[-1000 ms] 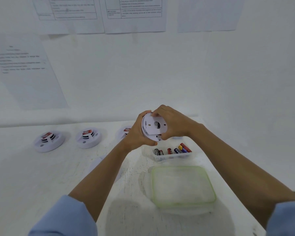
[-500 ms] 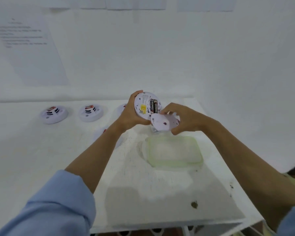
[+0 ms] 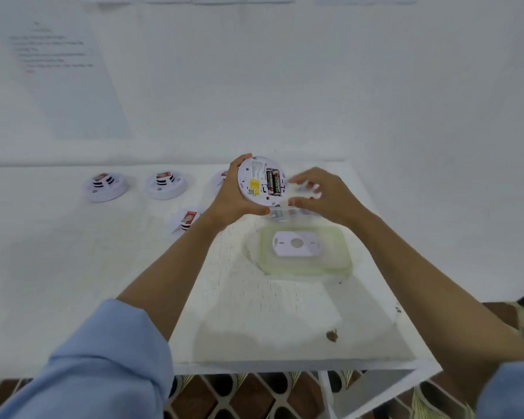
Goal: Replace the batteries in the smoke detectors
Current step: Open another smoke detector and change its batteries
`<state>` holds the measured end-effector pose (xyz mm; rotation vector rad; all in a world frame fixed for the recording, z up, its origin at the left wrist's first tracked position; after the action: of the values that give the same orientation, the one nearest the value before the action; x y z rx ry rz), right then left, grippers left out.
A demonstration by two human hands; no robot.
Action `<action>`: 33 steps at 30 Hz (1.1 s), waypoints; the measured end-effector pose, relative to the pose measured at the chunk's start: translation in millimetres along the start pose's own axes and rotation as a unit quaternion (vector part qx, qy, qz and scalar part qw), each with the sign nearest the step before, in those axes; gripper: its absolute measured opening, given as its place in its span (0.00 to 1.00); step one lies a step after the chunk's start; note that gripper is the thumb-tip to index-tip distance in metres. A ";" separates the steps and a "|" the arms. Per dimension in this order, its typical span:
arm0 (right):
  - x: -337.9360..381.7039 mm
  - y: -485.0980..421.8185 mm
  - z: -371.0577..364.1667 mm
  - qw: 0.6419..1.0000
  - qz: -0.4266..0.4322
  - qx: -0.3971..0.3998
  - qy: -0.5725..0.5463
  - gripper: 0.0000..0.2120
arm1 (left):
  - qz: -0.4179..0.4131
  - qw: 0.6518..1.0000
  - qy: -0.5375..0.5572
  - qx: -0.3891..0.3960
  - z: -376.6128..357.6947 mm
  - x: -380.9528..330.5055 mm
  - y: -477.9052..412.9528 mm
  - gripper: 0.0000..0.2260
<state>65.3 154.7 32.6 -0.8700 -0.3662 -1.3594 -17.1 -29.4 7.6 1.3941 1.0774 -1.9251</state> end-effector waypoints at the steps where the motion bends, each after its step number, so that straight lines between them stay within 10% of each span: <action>1: 6.6 -8.7 -1.7 1.000 0.018 -0.007 0.006 0.19 | -0.004 1.000 0.002 0.004 -1.5 -1.8 -2.1 0.49; 27: -9.0 -95.5 -14.3 0.912 0.197 0.067 0.354 0.31 | 0.014 0.998 0.038 0.049 16.8 19.6 -84.5 0.45; 33: -19.9 -99.8 -10.1 0.946 0.159 0.057 0.277 0.24 | 0.015 0.999 0.034 0.034 15.9 26.7 -88.1 0.47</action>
<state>-35.8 164.4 45.0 -0.3974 0.1288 -1.2046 -103.4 6.3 10.8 1.5160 1.0239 -1.9213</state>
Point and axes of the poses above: each hand's wrist, its own y-axis away from the middle knuckle, its own z-axis out of the back of the hand, x = y × z, the point moved 2 cm from there along -y, towards the middle knuckle, and after that the axes turned 1 degree about y, right-handed, at the moved point
